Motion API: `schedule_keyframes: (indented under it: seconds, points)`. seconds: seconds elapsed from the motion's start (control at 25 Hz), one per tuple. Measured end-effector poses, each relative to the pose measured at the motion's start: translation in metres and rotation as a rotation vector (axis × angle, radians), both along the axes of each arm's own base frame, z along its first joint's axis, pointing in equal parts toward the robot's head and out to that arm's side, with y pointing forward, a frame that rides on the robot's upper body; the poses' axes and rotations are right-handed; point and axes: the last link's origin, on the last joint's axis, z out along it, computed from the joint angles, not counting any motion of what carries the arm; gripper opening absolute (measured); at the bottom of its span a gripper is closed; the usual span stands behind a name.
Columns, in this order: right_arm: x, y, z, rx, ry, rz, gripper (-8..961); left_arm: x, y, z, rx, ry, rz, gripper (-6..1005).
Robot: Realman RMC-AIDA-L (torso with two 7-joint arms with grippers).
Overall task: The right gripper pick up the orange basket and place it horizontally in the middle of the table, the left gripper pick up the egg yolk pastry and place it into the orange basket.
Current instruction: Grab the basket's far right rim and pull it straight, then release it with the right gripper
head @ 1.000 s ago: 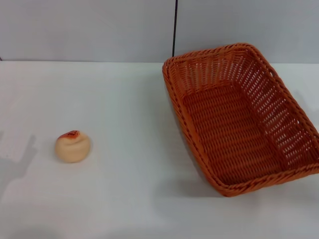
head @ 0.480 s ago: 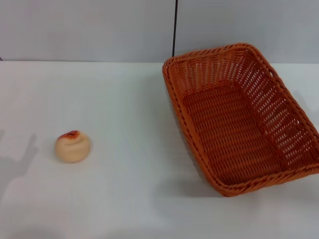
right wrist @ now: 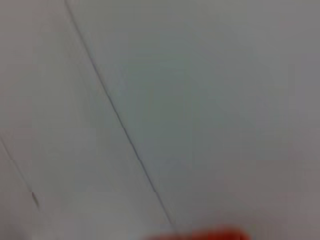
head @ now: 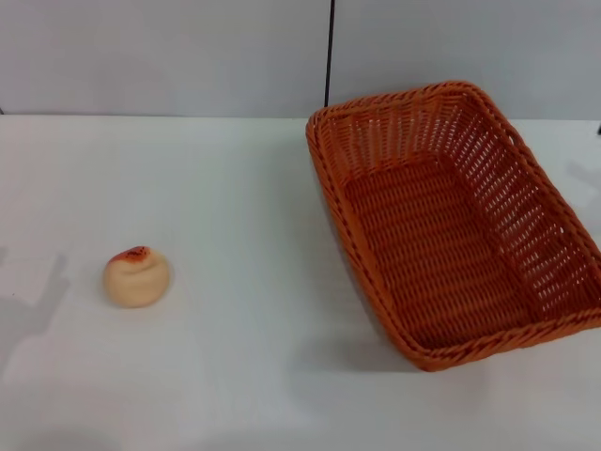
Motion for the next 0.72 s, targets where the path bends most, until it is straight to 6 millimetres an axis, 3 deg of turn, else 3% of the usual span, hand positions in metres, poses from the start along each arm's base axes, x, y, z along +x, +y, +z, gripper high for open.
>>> schedule_keyframes:
  seconds: [0.36,0.52,0.72]
  points:
    - [-0.023,0.024,0.045,-0.375,-0.051,-0.276,800,0.001,-0.001,-0.002,-0.009,-0.008,-0.001,808]
    - [-0.029,0.036,0.042,-0.444,-0.083,-0.325,797,0.002,-0.001,-0.004,-0.01,-0.017,-0.004,808]
    - [-0.029,0.049,0.022,-0.535,-0.118,-0.371,794,0.002,-0.004,-0.005,-0.007,-0.024,-0.001,809]
